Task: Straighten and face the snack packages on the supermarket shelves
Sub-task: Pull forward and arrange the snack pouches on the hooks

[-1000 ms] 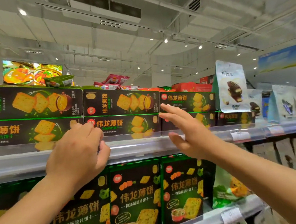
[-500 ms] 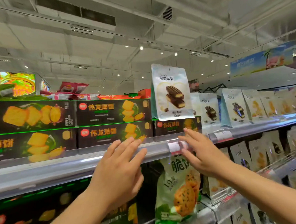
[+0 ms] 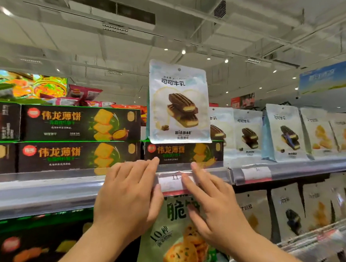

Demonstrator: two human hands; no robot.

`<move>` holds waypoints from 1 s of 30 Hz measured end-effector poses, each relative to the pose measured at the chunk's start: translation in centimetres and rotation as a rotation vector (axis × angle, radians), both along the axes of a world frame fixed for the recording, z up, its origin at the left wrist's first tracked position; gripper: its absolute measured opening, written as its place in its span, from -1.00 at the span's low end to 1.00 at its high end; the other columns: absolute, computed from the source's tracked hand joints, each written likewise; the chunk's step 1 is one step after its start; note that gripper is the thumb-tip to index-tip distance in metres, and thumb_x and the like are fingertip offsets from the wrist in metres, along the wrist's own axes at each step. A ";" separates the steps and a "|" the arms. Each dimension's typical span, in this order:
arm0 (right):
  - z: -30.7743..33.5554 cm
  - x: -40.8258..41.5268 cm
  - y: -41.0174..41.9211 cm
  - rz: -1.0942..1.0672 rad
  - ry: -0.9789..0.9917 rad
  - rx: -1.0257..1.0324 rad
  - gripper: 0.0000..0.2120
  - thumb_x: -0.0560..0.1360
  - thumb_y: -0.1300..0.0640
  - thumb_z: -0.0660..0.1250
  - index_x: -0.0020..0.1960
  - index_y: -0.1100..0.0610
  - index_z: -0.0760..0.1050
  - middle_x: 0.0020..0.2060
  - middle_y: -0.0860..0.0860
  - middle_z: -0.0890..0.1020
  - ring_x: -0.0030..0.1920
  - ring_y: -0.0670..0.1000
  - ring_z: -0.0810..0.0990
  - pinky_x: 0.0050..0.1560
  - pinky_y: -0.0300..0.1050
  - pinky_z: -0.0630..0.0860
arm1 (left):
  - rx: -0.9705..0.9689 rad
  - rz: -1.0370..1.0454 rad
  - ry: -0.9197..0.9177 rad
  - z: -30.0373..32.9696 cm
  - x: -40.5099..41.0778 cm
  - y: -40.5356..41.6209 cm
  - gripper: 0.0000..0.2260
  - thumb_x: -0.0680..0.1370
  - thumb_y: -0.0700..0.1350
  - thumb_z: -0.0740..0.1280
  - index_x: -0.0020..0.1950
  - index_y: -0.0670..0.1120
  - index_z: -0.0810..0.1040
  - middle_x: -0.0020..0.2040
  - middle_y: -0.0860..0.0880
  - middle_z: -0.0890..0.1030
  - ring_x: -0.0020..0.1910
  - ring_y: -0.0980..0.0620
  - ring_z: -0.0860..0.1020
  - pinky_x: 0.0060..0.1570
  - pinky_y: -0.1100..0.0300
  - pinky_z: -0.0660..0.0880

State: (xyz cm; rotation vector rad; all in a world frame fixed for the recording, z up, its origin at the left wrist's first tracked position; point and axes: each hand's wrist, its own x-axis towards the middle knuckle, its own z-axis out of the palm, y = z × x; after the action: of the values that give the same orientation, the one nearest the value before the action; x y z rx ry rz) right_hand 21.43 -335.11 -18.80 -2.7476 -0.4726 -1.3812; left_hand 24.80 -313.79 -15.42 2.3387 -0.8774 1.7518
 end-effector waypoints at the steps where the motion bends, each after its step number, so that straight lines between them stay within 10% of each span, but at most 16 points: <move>1: 0.1 0.0 0.1 0.015 -0.016 0.024 -0.43 0.49 -0.12 0.23 0.49 -0.10 0.27 0.54 -0.04 0.18 0.44 0.02 0.27 0.33 0.03 0.29 | -0.001 0.006 0.002 0.0 -0.1 -0.2 -0.53 0.47 0.02 0.23 0.27 -0.21 0.57 0.03 -0.10 0.62 -0.04 -0.13 0.55 0.02 -0.03 0.42; 11: 8.6 -0.3 -2.1 0.355 -0.159 0.541 -0.83 0.48 0.22 0.33 -0.04 -0.02 0.61 -0.18 -0.16 0.65 -0.13 -0.17 0.59 -0.16 -0.23 0.55 | -0.041 -0.109 0.012 3.6 0.2 -2.8 -0.71 0.49 0.04 0.19 -0.34 -0.07 0.54 -0.38 -0.01 0.44 -0.37 -0.06 0.37 -0.35 0.08 0.30; 21: 14.5 3.6 -3.5 0.243 0.158 0.884 -0.33 0.45 -0.24 0.31 0.47 -0.01 0.25 0.26 -0.06 0.50 0.16 -0.04 0.50 0.16 0.04 0.54 | -0.230 0.001 0.038 6.2 0.9 -4.8 -0.44 0.43 0.13 0.16 0.33 -0.14 0.48 0.26 -0.30 0.43 0.26 -0.28 0.34 0.12 -0.19 0.25; 30: 14.6 5.3 -5.5 0.445 0.275 0.789 -0.89 0.50 -0.03 0.34 -0.08 0.01 0.52 -0.18 0.01 0.66 -0.25 -0.02 0.56 -0.29 -0.08 0.50 | -0.412 0.181 0.115 6.1 0.8 -8.0 -0.41 0.44 0.20 0.14 0.35 -0.13 0.40 0.34 -0.37 0.36 0.33 -0.24 0.20 0.21 -0.36 0.22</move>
State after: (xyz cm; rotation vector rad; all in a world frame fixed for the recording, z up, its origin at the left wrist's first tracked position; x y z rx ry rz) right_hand 26.72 -340.56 -4.18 -1.9808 -0.3775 -0.8174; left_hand 25.55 -321.75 -9.29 2.2627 -0.2594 1.6442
